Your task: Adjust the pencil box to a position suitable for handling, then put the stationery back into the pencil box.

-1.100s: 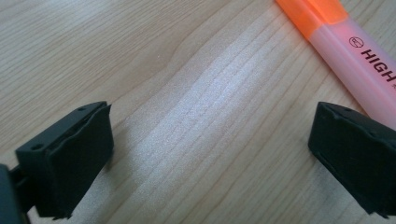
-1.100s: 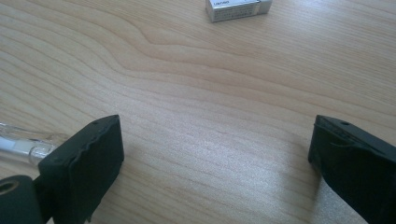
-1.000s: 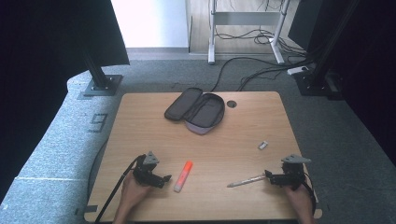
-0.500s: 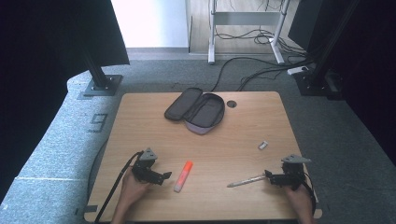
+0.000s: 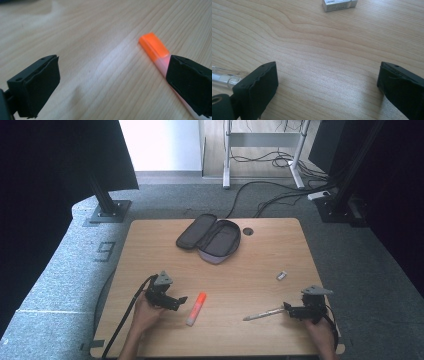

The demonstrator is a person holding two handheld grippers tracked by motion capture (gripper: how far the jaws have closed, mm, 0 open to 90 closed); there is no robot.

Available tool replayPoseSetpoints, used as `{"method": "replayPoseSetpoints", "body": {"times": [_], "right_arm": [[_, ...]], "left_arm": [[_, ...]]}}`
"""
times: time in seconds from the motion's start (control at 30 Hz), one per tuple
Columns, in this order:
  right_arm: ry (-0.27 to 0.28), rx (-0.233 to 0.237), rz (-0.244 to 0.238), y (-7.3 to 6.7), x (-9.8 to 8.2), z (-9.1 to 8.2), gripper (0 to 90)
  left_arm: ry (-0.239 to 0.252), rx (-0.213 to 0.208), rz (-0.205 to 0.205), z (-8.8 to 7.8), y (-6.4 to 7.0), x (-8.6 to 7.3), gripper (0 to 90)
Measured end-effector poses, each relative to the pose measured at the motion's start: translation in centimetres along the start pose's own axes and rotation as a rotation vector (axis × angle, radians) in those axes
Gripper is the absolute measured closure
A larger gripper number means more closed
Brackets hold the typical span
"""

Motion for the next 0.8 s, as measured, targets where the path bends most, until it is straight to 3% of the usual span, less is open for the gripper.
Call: {"method": "replayPoseSetpoints", "body": {"times": [0.47,0.8], "right_arm": [[0.000,0.000,0.000,0.0,0.0,0.0,3.0],[0.000,0.000,0.000,0.0,0.0,0.0,3.0]], "left_arm": [[-0.020,-0.021,0.036,1.6,-0.2,3.1,0.0],[-0.032,-0.059,0.046,3.2,-0.4,5.4,0.0]]}}
Point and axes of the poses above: each handheld gripper's, and its own axes: z roughly forward along the jaws, x roughly out of its top, y roughly to its right, the point moved 3 cm from there along z, roughly forward along the jaws, and after that the axes turned 12 degrees about -x, right-handed, at the moved point
